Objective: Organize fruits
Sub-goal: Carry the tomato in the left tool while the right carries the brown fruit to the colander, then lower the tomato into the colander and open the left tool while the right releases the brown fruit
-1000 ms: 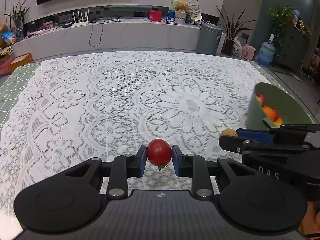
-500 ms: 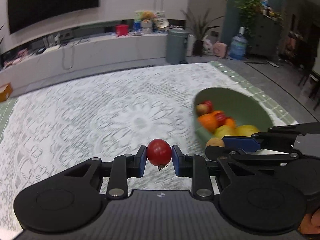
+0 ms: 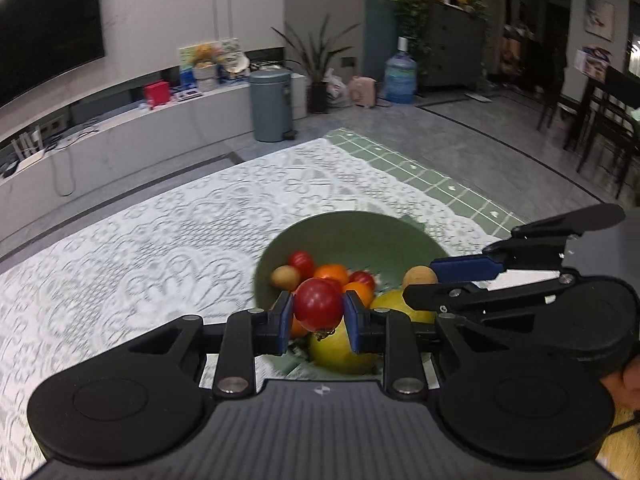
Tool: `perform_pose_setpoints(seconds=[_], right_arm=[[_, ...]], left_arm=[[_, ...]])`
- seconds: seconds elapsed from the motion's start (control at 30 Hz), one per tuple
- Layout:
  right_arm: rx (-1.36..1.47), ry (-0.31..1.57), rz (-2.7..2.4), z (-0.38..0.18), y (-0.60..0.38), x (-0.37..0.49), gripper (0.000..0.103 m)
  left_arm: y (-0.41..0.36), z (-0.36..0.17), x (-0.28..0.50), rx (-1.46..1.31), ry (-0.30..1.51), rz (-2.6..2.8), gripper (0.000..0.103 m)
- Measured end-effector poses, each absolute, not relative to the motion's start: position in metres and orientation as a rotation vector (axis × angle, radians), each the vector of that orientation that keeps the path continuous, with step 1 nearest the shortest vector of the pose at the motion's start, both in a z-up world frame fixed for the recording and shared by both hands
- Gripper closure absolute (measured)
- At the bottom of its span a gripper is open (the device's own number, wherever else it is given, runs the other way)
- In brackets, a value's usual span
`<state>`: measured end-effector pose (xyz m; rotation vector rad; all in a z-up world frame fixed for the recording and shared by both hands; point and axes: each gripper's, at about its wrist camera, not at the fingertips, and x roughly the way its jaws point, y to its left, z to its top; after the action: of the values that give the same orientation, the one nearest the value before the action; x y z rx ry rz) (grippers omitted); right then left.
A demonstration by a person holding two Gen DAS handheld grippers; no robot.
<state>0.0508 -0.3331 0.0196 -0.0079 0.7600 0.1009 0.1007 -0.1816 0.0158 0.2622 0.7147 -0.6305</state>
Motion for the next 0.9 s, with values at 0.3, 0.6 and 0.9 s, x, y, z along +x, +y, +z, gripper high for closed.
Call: perform_pose_setpoints(seconds=[0.3, 0.6, 0.9], right_arm=[[-0.030, 0.833, 0.154, 0.008, -0.372, 0.079, 0.081], [-0.071, 0.930, 0.196, -0.009, -0.380, 0.113, 0.081], [-0.138, 1.009, 0.234, -0.023, -0.382, 0.140, 0.081]], left_arm=[[-0.213, 0.003, 0.132, 0.286, 0.791, -0.693, 0.073], [-0.240, -0.017, 0.162, 0.331, 0.866, -0.716, 0.073], [-0.257, -0.044, 0.188, 0.311, 0.925, -0.733, 0.073]])
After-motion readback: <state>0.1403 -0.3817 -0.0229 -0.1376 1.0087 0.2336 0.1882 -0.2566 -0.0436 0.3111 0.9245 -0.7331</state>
